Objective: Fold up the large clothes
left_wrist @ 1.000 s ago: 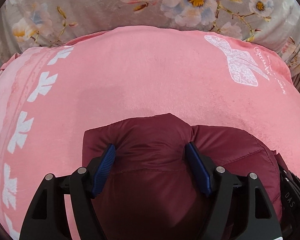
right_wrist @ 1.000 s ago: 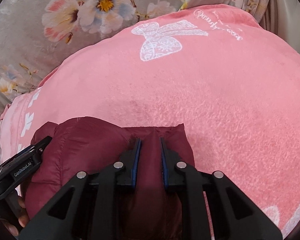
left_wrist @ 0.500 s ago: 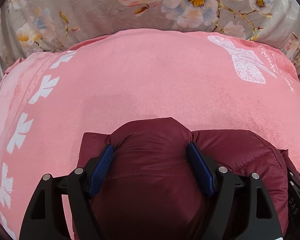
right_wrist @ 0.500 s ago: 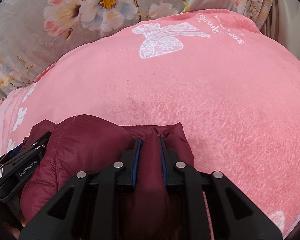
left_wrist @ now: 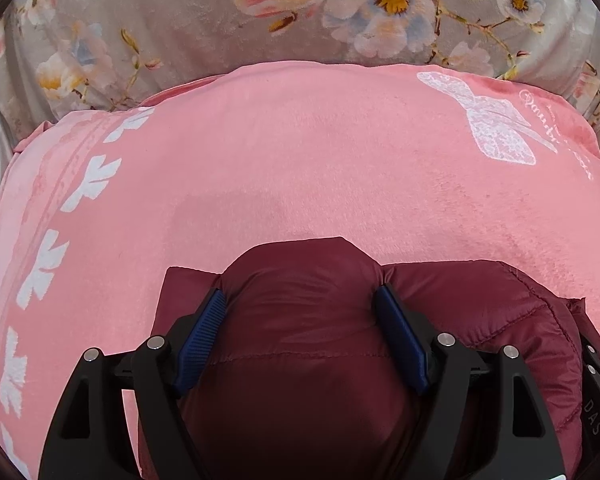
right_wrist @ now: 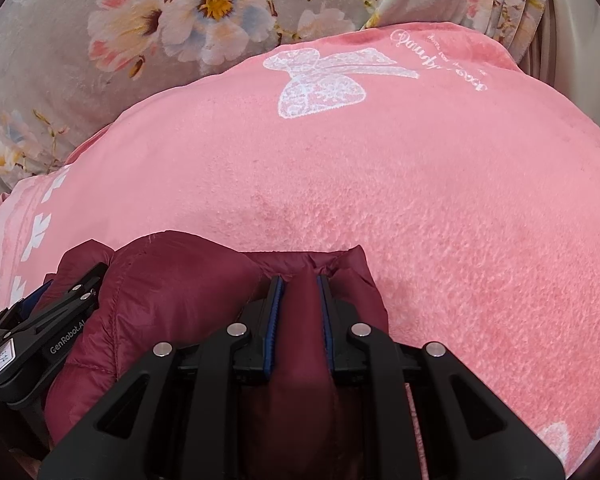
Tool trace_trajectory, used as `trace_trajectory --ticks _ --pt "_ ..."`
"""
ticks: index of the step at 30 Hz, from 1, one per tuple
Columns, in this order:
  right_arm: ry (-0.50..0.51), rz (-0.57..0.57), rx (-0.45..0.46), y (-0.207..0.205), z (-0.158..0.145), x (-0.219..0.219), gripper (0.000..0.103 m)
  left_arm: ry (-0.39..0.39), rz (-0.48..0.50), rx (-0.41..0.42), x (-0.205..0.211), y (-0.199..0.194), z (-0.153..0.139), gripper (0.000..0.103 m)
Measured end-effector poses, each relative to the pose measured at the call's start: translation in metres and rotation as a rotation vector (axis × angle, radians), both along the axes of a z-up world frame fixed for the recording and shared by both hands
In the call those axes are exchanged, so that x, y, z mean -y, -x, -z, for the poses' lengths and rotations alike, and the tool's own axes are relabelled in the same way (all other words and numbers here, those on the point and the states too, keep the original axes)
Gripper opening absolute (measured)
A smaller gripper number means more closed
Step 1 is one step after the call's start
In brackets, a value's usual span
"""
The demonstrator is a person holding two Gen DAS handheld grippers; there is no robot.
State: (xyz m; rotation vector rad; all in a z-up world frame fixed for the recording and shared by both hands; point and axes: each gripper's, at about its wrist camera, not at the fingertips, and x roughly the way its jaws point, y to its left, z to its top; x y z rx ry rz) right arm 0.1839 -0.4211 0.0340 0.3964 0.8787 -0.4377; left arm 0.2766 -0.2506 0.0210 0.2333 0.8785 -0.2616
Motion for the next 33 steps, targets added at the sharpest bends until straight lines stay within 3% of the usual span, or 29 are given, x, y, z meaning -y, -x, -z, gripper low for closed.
trace_trajectory --ticks 7,11,13,15,17,20,23,25,27,30,33 --pt "-0.015 0.002 0.005 0.000 0.000 0.002 0.015 -0.007 -0.005 -0.001 0.002 -0.001 0.000 0.076" --pt "-0.094 -0.007 0.036 0.008 -0.003 0.013 0.016 0.032 0.014 -0.043 -0.005 -0.002 -0.004 0.077" --pt "-0.125 0.003 0.056 0.028 -0.018 0.018 0.023 0.077 0.032 -0.089 -0.021 0.004 -0.017 0.077" --pt "-0.130 0.007 0.094 0.054 -0.036 0.019 0.045 0.142 0.036 -0.126 -0.042 0.015 -0.031 0.077" --pt "-0.147 -0.008 0.117 0.087 -0.049 0.019 0.052 0.205 0.052 -0.165 -0.068 0.033 -0.043 0.079" --pt "-0.236 -0.023 0.122 0.125 -0.047 0.019 0.057 0.267 0.061 -0.231 -0.096 0.055 -0.045 0.080" --pt "-0.291 -0.023 0.109 0.149 -0.034 0.013 0.058 0.352 0.054 -0.331 -0.120 0.074 -0.029 0.080" --pt "-0.322 -0.018 0.110 0.158 -0.027 0.007 0.059 0.382 0.059 -0.352 -0.126 0.084 -0.021 0.080" --pt "-0.374 -0.024 0.124 0.162 -0.019 0.001 0.059 0.392 0.046 -0.370 -0.129 0.091 -0.012 0.080" --pt "-0.436 -0.037 0.139 0.158 -0.010 -0.007 0.059 0.469 0.037 -0.429 -0.132 0.095 0.002 0.080" --pt "-0.441 -0.028 0.151 0.152 -0.005 -0.012 0.066 0.484 0.035 -0.415 -0.132 0.097 0.002 0.080"
